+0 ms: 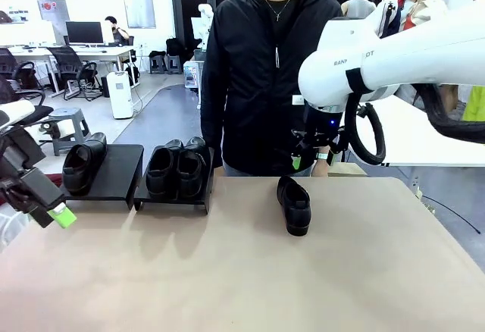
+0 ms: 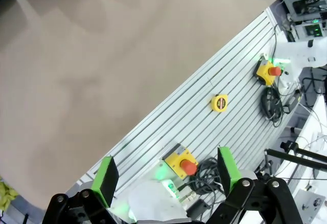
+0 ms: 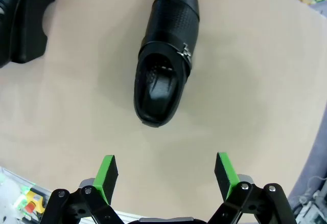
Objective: Organize the shoes by placing them on the stand.
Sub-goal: Pick up one Shoe and place it in the middle of the table.
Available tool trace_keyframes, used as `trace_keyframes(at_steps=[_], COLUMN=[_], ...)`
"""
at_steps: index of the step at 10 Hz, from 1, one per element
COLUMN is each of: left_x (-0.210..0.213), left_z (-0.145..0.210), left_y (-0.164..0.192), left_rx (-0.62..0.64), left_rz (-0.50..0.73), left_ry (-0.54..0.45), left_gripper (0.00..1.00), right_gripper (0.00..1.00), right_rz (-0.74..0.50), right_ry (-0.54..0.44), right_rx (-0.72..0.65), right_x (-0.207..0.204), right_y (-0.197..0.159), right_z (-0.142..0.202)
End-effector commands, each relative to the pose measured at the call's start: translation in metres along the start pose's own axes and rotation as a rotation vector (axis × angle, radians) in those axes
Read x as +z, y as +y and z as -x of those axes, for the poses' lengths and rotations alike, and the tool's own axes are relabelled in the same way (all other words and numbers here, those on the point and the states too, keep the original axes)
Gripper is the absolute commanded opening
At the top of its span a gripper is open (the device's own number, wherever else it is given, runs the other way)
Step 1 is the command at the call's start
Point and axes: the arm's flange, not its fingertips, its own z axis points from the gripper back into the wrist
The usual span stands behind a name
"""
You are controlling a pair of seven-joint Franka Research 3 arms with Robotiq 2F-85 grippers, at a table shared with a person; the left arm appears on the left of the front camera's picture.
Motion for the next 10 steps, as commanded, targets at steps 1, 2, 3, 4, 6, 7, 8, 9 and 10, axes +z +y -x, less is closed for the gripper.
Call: trace_keyframes(at_steps=[1, 2, 3, 4, 6, 7, 8, 9, 10], left_x=[0.003, 0.003, 0.003, 0.003, 0.003, 0.003, 0.003, 0.003, 0.003], left_z=[-0.001, -0.001, -0.001, -0.001, -0.001, -0.001, -0.001, -0.001, -0.001], left_y=[0.002, 0.002, 0.002, 0.002, 0.002, 0.002, 0.002, 0.002, 0.002], left_rx=[0.009, 0.009, 0.009, 0.009, 0.009, 0.009, 0.009, 0.009, 0.009], left_rz=[-0.002, -0.002, -0.002, -0.002, -0.002, -0.002, -0.002, -0.002, -0.002], left_ry=[-0.003, -0.003, -0.003, -0.003, -0.003, -0.003, -0.003, -0.003, -0.003], left_gripper=[1.00, 1.00, 1.00, 1.00, 1.00, 1.00, 1.00, 1.00, 1.00], right_gripper=[1.00, 1.00, 1.00, 1.00, 1.00, 1.00, 1.00, 1.00, 1.00], right_rz=[-0.007, 0.000, 0.019, 0.058, 0.018, -0.008, -0.012, -0.030, -0.059], right_ry=[-0.044, 0.000, 0.048, 0.114, 0.109, 0.103, 0.092, 0.113, 0.138], right_rx=[-0.008, 0.000, 0.080, 0.069, -0.022, -0.053, -0.074, -0.075, -0.075], right_x=[0.008, 0.000, -0.024, -0.053, -0.094, -0.108, -0.123, -0.138, -0.148], right_y=[-0.011, 0.000, 0.021, 0.032, 0.037, 0.036, 0.034, 0.033, 0.034], right_z=[0.014, 0.000, -0.019, -0.041, -0.064, -0.069, -0.075, -0.078, -0.080])
